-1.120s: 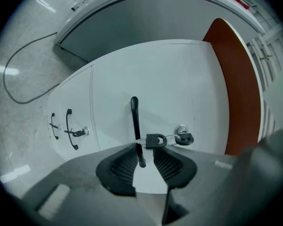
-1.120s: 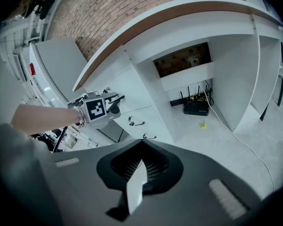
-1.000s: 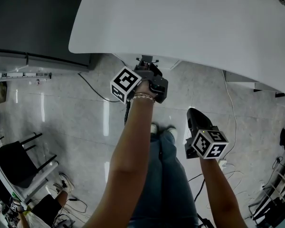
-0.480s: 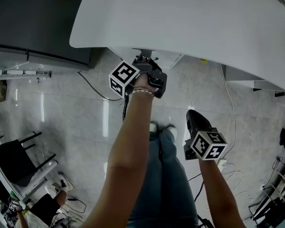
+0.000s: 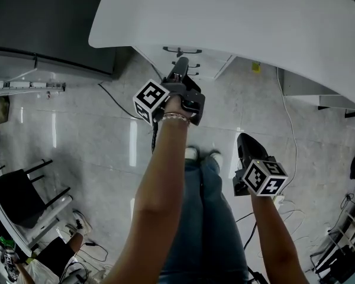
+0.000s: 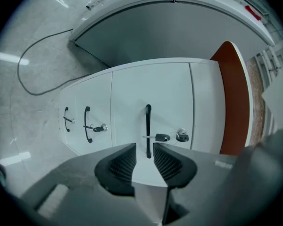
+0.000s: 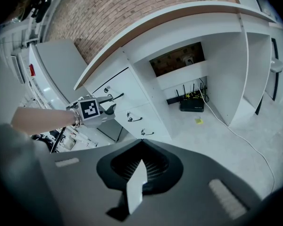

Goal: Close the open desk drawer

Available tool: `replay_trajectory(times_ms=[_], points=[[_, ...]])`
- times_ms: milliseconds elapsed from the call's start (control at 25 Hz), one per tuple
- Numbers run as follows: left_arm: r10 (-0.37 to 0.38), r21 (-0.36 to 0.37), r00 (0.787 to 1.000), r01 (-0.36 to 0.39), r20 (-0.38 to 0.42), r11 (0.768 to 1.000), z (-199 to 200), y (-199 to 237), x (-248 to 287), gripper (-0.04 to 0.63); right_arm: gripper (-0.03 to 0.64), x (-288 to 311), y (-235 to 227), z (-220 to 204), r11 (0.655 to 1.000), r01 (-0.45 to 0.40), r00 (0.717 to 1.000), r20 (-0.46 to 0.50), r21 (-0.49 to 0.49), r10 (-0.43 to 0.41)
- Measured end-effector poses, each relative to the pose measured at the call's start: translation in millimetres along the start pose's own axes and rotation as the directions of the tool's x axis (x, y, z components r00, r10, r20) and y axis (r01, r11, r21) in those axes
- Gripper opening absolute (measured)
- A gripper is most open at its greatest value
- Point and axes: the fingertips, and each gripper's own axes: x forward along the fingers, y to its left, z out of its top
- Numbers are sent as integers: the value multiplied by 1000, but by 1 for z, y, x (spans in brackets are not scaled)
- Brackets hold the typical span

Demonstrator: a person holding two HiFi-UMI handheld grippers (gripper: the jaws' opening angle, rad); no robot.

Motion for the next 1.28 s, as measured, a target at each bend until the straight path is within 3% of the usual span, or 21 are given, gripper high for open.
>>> replay_trajectory(times_ms=[400, 640, 760, 1080, 1280], points=[[15, -22, 1000, -14, 5, 1000, -2, 19, -39, 107, 0, -5, 10, -21, 1000, -18, 1000, -18, -10, 18], [-17, -76, 999, 19, 27, 997, -6, 16, -73, 107, 0, -17, 20, -30, 999, -20, 1000, -21, -25, 20], [-15, -91, 1000, 18, 25, 996, -8, 11, -93, 107, 0, -28, 29, -27, 996, -36, 999, -35, -79, 34], [-1, -1, 999, 1, -50, 1000, -22, -40, -137, 107, 0, -66, 56, 26, 976, -61, 998, -1, -209, 62], [4, 35, 997, -2, -74, 999, -34, -74, -165, 107, 0, -103, 72, 60, 972, -53, 997, 45, -231, 65]])
